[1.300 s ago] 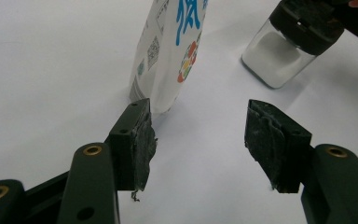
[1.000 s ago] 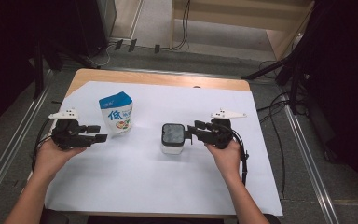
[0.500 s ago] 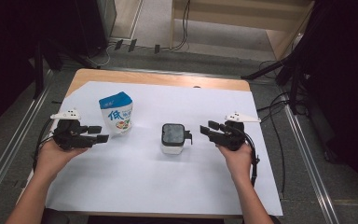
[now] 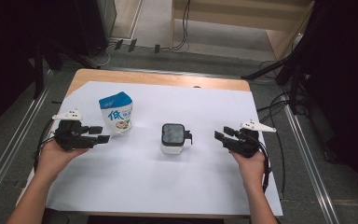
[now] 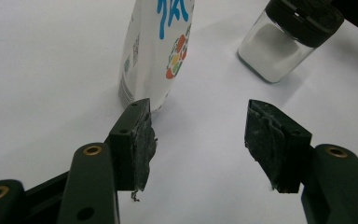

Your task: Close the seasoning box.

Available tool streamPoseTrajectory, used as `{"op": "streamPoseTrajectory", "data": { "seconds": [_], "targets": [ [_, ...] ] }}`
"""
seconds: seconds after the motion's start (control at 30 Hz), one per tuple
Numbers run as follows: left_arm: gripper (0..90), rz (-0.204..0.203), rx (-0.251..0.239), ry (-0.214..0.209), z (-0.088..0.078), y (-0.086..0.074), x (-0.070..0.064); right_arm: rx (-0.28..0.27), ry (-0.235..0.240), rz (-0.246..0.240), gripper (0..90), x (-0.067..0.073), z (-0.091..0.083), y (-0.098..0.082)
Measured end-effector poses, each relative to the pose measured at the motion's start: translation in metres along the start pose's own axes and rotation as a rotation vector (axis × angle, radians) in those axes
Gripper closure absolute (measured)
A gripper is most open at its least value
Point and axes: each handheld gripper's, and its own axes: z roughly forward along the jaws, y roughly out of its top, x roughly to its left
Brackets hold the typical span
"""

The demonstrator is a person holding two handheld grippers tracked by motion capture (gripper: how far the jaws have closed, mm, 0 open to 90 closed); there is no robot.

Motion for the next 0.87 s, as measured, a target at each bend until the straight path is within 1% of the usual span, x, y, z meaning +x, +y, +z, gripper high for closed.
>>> {"op": "streamPoseTrajectory", "data": {
  "seconds": [0.23,0.3,0.33,0.4,0.43,0.5,0.6,0.73,0.8,0.87],
  "targets": [
    [42.2,0.006,0.008,0.005,0.000,-0.001,0.000,0.003,-0.026,0.017,48.1,-0.006,-0.008,-0.007],
    [42.0,-0.008,-0.003,-0.002,0.000,-0.001,0.001,0.008,-0.034,0.018,47.8,-0.008,-0.009,-0.009],
    [42.0,-0.008,-0.003,0.002,0.000,-0.001,0.001,0.008,-0.038,0.019,47.8,-0.009,-0.010,-0.010],
    [42.0,-0.004,0.005,-0.002,-0.001,-0.001,0.002,0.009,-0.043,0.024,47.5,-0.010,-0.012,-0.012],
    [42.0,-0.004,-0.001,0.000,0.000,-0.001,0.003,0.010,-0.047,0.025,47.3,-0.011,-0.013,-0.012],
    [42.0,-0.010,-0.001,0.004,0.000,-0.002,0.003,0.006,-0.051,0.028,47.2,-0.013,-0.014,-0.013],
    [42.0,-0.004,0.006,0.005,0.002,-0.003,0.004,0.005,-0.054,0.034,47.0,-0.013,-0.014,-0.013],
    [41.9,-0.010,0.007,-0.003,0.003,-0.003,0.004,0.011,-0.051,0.026,46.8,-0.012,-0.012,-0.013],
    [41.9,-0.003,0.012,0.002,0.003,-0.003,0.005,0.015,-0.051,0.023,46.8,-0.012,-0.011,-0.013],
    [41.7,-0.013,0.008,-0.003,0.003,-0.003,0.006,0.017,-0.047,0.024,46.8,-0.011,-0.010,-0.013]
  ]
}}
